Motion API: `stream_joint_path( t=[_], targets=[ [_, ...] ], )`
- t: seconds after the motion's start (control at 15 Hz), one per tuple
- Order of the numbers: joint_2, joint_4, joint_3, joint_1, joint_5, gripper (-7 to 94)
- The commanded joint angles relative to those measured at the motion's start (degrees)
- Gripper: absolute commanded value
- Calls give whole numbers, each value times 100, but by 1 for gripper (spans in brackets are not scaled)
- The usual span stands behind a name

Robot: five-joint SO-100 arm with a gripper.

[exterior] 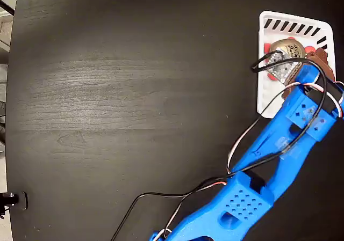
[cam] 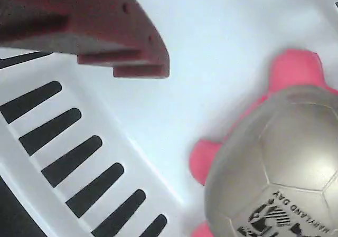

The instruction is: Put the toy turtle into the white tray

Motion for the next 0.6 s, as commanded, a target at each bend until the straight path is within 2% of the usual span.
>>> stream_joint_path(
  t=[0.0,0.07,0.13,0.2,0.53],
  targets=[
    [1037,97,-633,105,88,36],
    [1222,79,-519,105,132,18],
    [1424,70,-343,97,167,6],
    [1635,35,-149,70,202,0],
    [3946,-396,2004,-606,589,0]
  ],
)
